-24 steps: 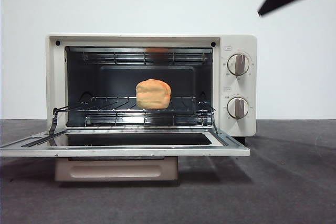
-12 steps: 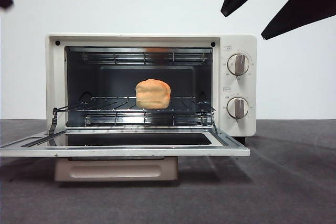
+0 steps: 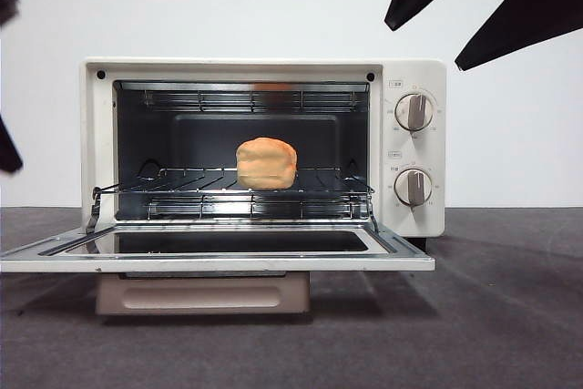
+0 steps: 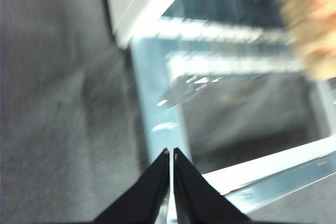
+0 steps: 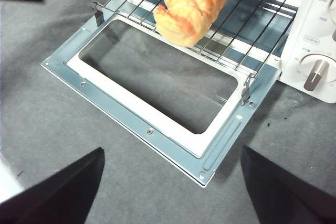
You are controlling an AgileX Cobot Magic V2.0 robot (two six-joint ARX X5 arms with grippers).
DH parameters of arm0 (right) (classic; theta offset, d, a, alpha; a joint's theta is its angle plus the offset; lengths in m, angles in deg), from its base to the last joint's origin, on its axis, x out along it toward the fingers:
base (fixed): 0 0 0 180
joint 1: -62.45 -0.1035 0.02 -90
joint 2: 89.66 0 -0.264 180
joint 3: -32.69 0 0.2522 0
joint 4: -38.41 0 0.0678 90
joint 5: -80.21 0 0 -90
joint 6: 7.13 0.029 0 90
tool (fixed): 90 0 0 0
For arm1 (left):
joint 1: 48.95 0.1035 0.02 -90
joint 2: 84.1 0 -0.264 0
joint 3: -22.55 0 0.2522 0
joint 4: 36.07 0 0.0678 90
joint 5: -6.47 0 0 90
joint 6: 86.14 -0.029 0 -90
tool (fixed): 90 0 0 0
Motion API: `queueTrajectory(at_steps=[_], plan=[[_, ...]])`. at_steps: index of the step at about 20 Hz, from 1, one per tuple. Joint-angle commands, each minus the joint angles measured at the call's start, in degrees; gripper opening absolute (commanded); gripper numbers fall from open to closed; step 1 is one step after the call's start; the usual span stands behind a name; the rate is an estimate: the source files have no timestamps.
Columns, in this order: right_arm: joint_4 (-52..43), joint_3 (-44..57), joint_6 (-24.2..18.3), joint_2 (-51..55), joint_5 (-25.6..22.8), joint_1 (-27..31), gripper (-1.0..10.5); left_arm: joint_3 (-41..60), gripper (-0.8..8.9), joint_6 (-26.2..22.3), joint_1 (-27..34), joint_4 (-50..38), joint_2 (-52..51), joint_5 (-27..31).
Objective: The left arm flap open the oven, the right arm pick bread and place it into oven, the left arm flap close the oven
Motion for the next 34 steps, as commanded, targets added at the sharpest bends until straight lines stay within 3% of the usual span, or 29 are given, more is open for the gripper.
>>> queueTrajectory(at_steps=[1, 11, 34], plan=[[-0.31, -0.5, 0.57, -0.17, 0.02, -0.61, 4.1, -0.07, 0.15, -2.51, 0.74, -1.51, 5.35, -0.55], [-0.33, -0.5, 0.61, -0.17, -0.02, -0.61, 4.1, -0.07, 0.15, -2.49, 0.87, -9.16, 18.88, -1.16], [-0.37, -0.5, 0.63, -0.17, -0.13, -0.61, 4.1, -0.09, 0.15, -1.55, 2.03, -11.65, 25.14, -23.65]])
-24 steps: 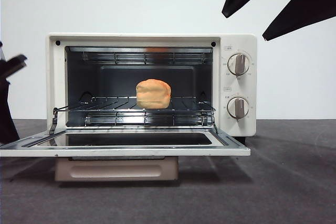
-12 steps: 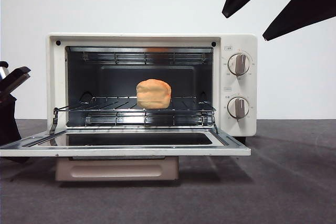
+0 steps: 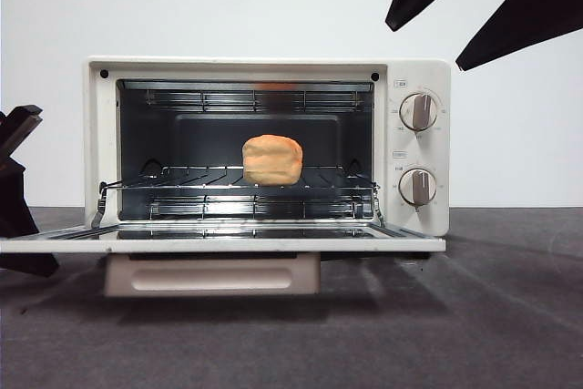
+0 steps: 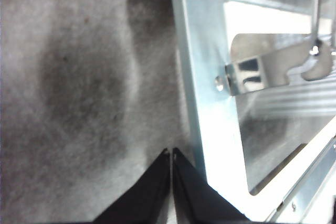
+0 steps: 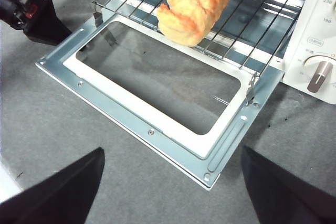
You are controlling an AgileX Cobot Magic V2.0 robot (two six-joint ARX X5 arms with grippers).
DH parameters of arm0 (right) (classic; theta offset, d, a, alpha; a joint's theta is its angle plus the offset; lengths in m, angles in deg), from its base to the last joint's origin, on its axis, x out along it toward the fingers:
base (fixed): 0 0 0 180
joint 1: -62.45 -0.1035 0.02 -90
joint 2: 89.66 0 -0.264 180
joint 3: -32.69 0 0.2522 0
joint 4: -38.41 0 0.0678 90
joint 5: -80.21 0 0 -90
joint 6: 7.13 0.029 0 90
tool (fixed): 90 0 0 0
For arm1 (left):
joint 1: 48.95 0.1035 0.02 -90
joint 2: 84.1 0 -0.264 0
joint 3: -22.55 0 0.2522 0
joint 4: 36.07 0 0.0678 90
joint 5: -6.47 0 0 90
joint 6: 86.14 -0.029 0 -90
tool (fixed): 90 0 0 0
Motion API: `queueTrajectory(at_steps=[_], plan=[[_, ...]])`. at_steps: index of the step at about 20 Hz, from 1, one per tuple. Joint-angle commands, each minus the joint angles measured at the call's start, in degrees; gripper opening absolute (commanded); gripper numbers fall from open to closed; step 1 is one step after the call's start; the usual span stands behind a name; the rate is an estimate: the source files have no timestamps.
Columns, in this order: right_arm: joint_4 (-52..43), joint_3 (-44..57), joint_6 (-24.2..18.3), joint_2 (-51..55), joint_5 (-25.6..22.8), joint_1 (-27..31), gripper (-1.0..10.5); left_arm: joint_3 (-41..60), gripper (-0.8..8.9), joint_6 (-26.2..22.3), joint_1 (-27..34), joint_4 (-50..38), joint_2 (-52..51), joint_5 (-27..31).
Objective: The left arm flap open the oven, the right arm pick bread and place it into oven, the left arm flap close the oven
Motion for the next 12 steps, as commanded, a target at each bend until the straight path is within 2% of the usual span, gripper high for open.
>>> queueTrajectory(at_steps=[1, 8, 12], plan=[[-0.37, -0.5, 0.72, -0.17, -0.04, -0.61, 4.1, -0.66, 0.15, 0.31, -0.37, -2.73, 0.79, -6.69], [-0.37, -0.5, 1.77, -0.17, -0.07, -0.61, 4.1, -0.68, 0.15, 4.74, 1.9, -9.77, 0.68, -10.51], [-0.35, -0.5, 2.12, -0.17, -0.07, -0.61, 4.1, -0.7, 0.15, 7.8, 3.15, -14.82, 0.66, -10.71]])
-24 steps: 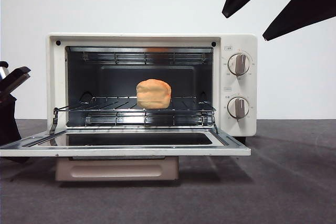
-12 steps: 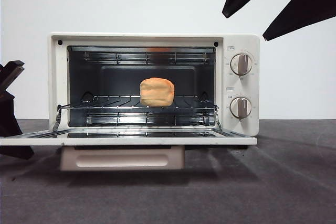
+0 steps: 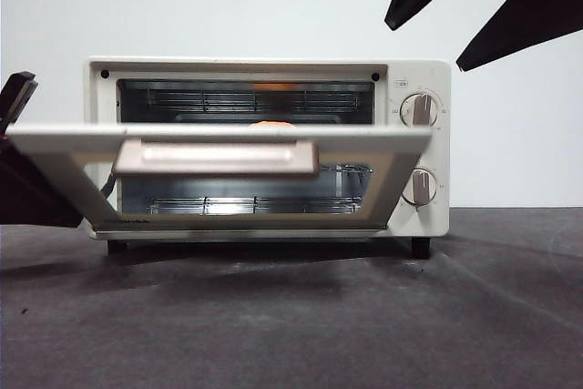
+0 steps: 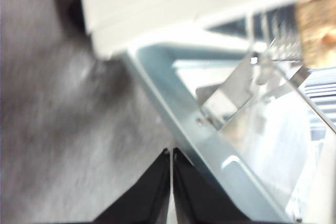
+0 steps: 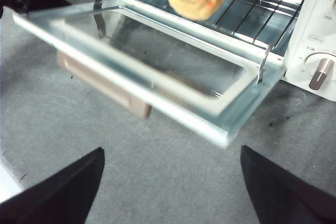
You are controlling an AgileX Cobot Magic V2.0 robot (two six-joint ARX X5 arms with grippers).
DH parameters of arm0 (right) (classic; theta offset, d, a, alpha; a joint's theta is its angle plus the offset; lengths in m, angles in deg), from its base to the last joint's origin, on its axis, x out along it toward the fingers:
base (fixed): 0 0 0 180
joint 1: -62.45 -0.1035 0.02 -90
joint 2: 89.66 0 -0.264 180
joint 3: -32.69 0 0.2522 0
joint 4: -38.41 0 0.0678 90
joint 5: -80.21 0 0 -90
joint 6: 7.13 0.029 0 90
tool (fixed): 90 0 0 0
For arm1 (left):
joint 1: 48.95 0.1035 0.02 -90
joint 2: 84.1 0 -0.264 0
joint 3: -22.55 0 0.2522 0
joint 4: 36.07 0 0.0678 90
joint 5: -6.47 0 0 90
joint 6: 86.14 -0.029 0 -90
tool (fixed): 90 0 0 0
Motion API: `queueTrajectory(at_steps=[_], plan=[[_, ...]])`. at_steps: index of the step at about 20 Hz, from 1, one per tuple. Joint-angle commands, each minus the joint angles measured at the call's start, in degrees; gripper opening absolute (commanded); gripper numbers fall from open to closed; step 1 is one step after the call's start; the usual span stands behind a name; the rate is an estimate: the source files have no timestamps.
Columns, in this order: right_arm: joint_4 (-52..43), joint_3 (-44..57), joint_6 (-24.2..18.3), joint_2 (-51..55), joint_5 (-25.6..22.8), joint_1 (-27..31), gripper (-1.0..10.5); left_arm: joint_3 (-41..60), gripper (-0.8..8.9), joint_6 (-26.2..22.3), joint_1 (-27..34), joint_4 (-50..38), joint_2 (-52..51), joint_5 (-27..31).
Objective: The left arm flap open the oven, the right arm pick bread and place it into oven, the left arm flap close the oven
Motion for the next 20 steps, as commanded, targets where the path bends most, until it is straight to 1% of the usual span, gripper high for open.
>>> queueTrajectory(at_steps=[1, 3, 9, 15, 18, 20], plan=[[-0.37, -0.5, 0.92, -0.17, -0.04, -0.61, 4.1, -0.87, 0.15, 2.4, 0.11, -3.91, 0.59, -2.32], [-0.37, -0.5, 0.96, -0.17, -0.04, -0.61, 4.1, -0.87, 0.15, 3.61, 0.2, -6.4, 0.59, -2.38], [-0.35, -0.5, 1.55, -0.17, -0.04, -0.61, 4.1, -0.87, 0.15, 9.46, 0.28, -14.67, 0.59, -2.4], [-0.35, -0.5, 1.55, -0.17, -0.04, -0.61, 4.1, -0.87, 0.16, 9.73, 0.26, -14.43, -1.16, -2.69], [-0.37, -0.5, 1.55, -0.17, -0.04, -0.61, 4.1, -0.87, 0.16, 9.6, -0.2, -13.38, -5.92, -2.62], [-0.39, -0.5, 1.55, -0.17, -0.04, -0.61, 4.1, -0.87, 0.16, 8.22, -0.79, -10.99, -11.02, -2.1]])
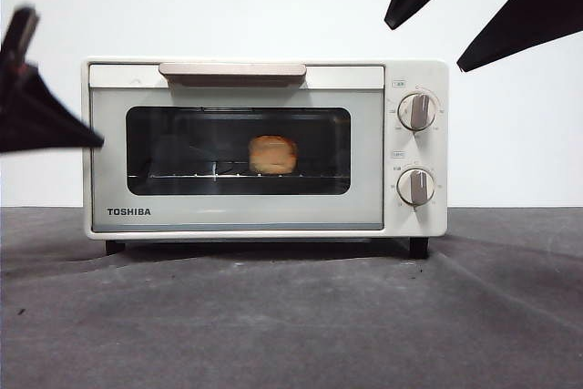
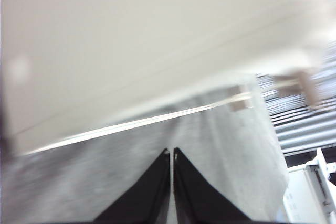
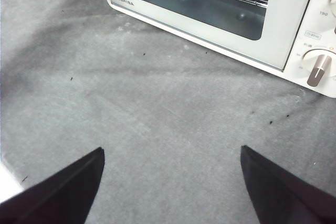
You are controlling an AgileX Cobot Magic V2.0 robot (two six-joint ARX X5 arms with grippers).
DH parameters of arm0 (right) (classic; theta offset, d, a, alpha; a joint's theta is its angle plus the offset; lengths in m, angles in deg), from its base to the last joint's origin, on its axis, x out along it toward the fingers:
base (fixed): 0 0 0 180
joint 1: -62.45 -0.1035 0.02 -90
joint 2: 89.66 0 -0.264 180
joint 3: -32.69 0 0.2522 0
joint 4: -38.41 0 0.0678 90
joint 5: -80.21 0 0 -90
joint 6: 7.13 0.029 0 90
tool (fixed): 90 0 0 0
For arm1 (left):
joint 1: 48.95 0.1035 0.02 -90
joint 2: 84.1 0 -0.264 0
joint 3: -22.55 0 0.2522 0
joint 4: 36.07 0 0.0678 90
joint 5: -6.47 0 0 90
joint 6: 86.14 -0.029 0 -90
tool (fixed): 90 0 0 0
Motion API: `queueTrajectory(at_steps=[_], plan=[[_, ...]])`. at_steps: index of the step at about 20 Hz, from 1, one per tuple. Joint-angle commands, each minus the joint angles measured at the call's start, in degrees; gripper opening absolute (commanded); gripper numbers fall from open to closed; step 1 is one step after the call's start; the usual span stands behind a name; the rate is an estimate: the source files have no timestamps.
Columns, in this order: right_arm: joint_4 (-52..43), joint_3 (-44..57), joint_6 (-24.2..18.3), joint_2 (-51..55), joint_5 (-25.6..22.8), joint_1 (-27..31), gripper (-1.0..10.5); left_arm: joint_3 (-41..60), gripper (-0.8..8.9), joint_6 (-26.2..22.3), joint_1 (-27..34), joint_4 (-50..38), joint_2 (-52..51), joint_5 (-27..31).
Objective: The left arm flap open the oven, the right arm pick bread and place it into oven, the left arm flap close the oven
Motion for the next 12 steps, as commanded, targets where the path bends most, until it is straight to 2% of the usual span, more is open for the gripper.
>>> queueTrajectory(at_steps=[1, 4, 11, 12], plan=[[-0.42, -0.5, 0.57, -0.17, -0.04, -0.61, 4.1, -0.79, 0.16, -2.32, -0.94, 2.91, -5.66, 1.33], [-0.46, -0.5, 0.52, -0.17, -0.04, -0.61, 4.1, -0.79, 0.16, -6.01, -3.17, 10.62, -16.22, 8.13], [-4.17, -0.5, 0.55, -0.17, -0.04, -0.61, 4.1, -0.79, 0.16, -16.72, -8.0, 29.64, -41.77, 30.21], [-4.76, -0.5, 0.55, -0.17, -0.04, -0.61, 4.1, -0.79, 0.16, -17.77, -7.98, 31.54, -44.15, 31.63]])
